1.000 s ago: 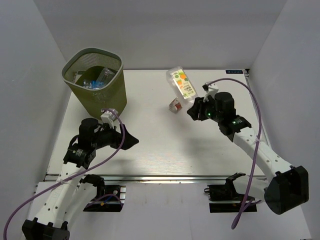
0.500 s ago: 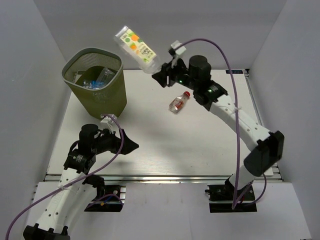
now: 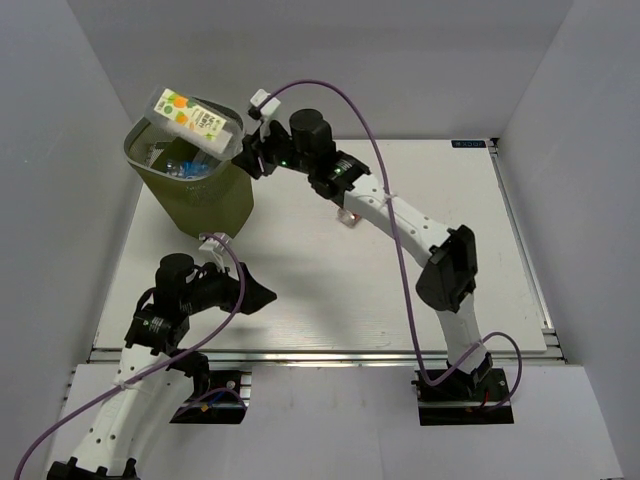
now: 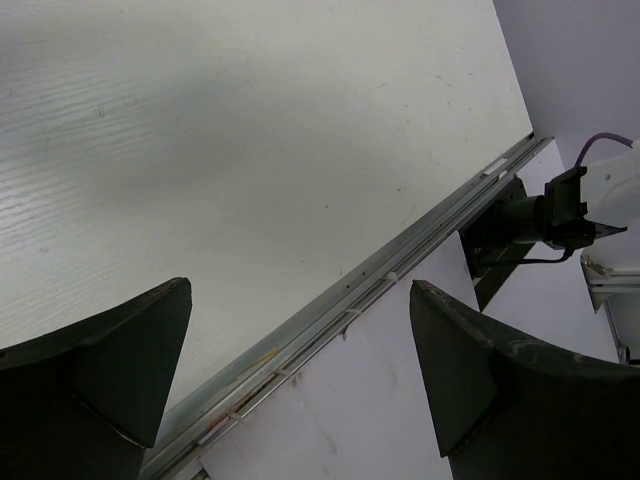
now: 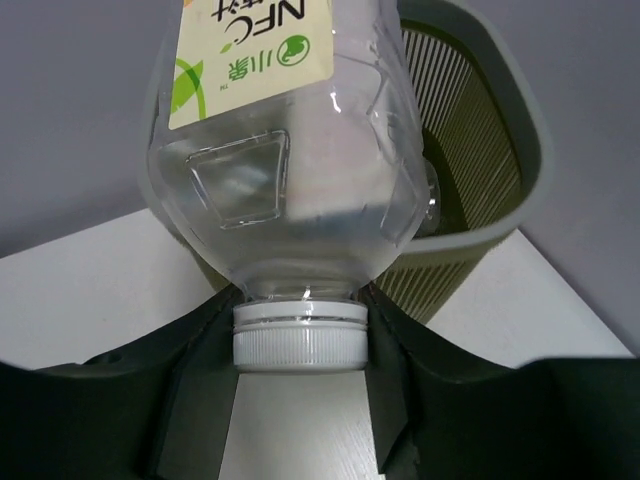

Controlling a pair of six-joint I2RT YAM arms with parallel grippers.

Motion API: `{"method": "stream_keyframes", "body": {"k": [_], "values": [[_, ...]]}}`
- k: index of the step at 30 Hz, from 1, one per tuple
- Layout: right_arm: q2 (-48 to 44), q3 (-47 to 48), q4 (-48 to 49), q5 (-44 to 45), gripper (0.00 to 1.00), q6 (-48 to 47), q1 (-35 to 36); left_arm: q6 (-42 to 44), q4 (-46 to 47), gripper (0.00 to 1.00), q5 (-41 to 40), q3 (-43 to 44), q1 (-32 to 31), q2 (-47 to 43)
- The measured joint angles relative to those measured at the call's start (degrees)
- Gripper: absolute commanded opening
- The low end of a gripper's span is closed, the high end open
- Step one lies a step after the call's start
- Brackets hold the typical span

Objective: Put the plastic bottles in the bin

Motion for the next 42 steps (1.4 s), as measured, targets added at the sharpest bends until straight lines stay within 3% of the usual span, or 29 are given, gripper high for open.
{"method": "stream_keyframes", "body": {"k": [1,4,13,14,15,16,21,26,29,35,37,40,42], "values": [[1.73,2.43,-0.59,0.15,0.76,-0.20,0.28,0.11,-0.11,0.99,0.07,0.00,0.00,0.00],[4.33,6.40,-0.90,0.87,0.90,-0.76,0.81,0.22,-0.28,0.99,0.13,0.00,0.00,0.00],[3.34,6.69,-1.05,3.04,0.88,-2.40,0.74,0.46,4.07,0.99,0.42,0.57,0.00,8.55],[2.19,5.57,-1.36,3.96,0.72,-2.93,0.61,0.66,4.68,0.99,0.46,1.18,0.00,10.95],[0.74,4.13,-1.95,4.92,0.09,-3.50,0.28,0.96,5.68,0.99,0.50,2.25,-0.07,13.70],[-1.36,2.03,-2.67,6.25,0.00,-3.85,-0.24,1.33,6.91,0.99,0.50,3.39,-0.35,16.28],[-16.85,-13.99,-7.32,11.63,0.00,-2.56,-7.80,3.43,14.95,0.99,-0.20,13.11,-3.52,34.07],[-28.11,-27.74,-17.29,11.19,0.90,-1.16,-24.85,7.72,19.63,0.99,-3.34,27.65,-11.08,53.40],[-29.68,-34.49,-24.90,7.19,0.90,-2.29,-33.86,11.65,19.67,0.99,-8.59,39.26,-15.67,65.09],[-34.16,-46.51,-35.63,-1.60,0.90,-3.74,-43.30,17.84,17.20,0.99,-21.31,62.77,-20.52,84.46],[-37.27,-48.59,-37.55,-3.48,0.90,-3.80,-45.57,18.25,16.98,0.99,-24.96,67.38,-21.16,88.94],[-41.33,-49.35,-38.07,-6.91,0.90,-3.98,-41.57,18.58,15.93,0.99,-29.53,73.02,-22.01,94.82],[-43.32,-49.37,-38.12,-9.22,0.90,-3.89,-45.05,18.67,14.75,0.99,-32.28,76.76,-22.53,98.64]]}}
